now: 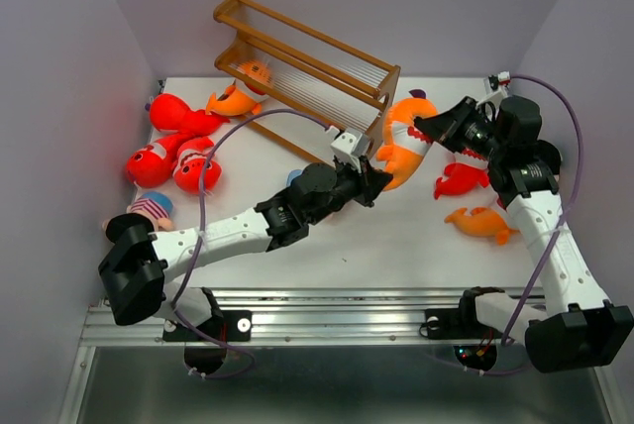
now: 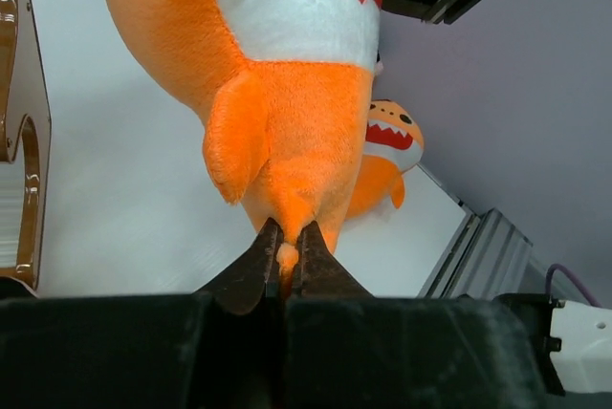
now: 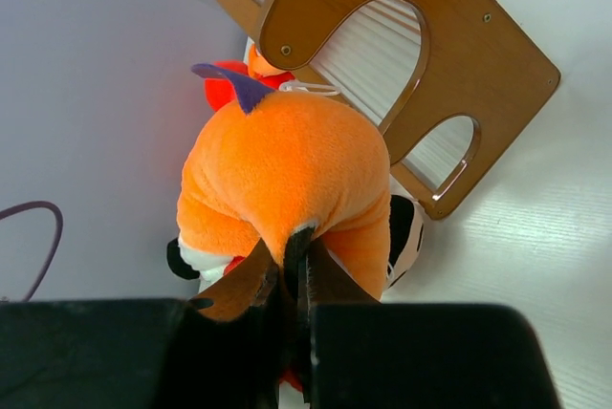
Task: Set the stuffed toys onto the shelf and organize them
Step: Pass the stuffed toy from the right arm to the left
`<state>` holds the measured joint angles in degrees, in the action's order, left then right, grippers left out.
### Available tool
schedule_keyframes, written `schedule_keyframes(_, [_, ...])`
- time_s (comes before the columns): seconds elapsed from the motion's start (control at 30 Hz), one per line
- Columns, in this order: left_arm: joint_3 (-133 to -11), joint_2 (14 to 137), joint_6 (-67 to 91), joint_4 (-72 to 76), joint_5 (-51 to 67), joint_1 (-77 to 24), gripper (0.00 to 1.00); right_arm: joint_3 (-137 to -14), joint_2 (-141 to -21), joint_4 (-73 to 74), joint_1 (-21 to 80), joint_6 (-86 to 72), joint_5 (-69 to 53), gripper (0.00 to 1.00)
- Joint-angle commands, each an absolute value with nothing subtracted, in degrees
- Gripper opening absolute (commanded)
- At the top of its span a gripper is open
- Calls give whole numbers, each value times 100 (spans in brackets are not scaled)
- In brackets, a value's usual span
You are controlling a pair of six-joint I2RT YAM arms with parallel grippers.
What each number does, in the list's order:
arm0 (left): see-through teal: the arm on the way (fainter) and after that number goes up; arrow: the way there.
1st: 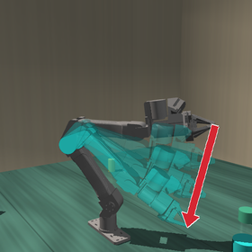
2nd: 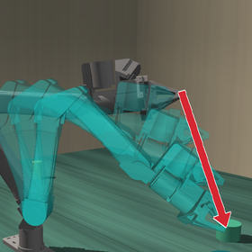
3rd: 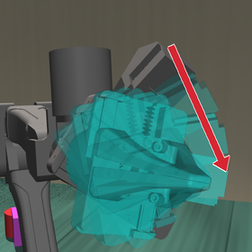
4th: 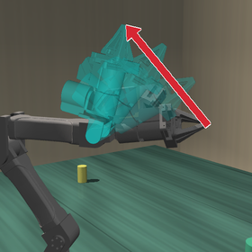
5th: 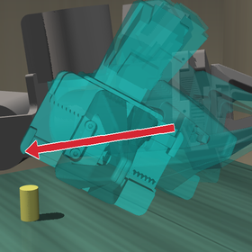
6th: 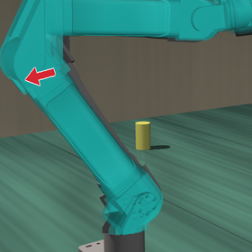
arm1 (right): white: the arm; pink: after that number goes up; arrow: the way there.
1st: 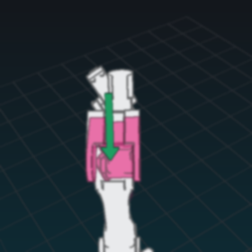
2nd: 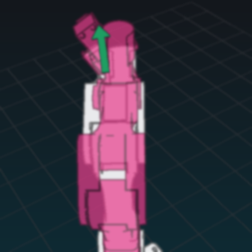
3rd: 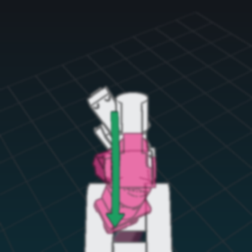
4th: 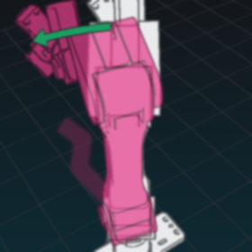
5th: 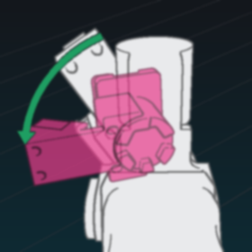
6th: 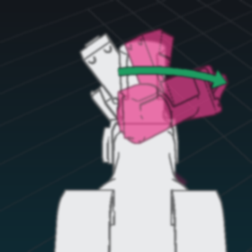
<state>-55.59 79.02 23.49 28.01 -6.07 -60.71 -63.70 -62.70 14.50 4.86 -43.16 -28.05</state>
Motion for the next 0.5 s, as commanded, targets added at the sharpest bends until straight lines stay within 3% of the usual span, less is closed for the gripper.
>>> schedule_keyframes(0.0, [-5696,7455,1453,2725,-344,-6091,0,-6381,-6003,941,475,-3860,-2918,4])
schedule_keyframes(0.03, [-5643,7375,1067,2594,-291,-6091,0,-6390,-5968,923,475,-3510,-3092,7])
schedule_keyframes(0.2, [-5493,6777,47,1733,-325,-6082,0,-6407,-5819,940,475,-2015,-4208,49])
schedule_keyframes(0.23, [-5476,6559,-121,1410,-360,-6073,0,-6390,-5749,949,475,-1543,-4671,74])
schedule_keyframes(0.3, [-5432,6207,-446,1109,-474,-6038,0,-6337,-5643,1010,475,-1223,-4947,100])
schedule_keyframes(0.47, [-5405,5416,-905,116,-545,-5661,0,-6197,-5485,1187,475,-528,-5343,100])
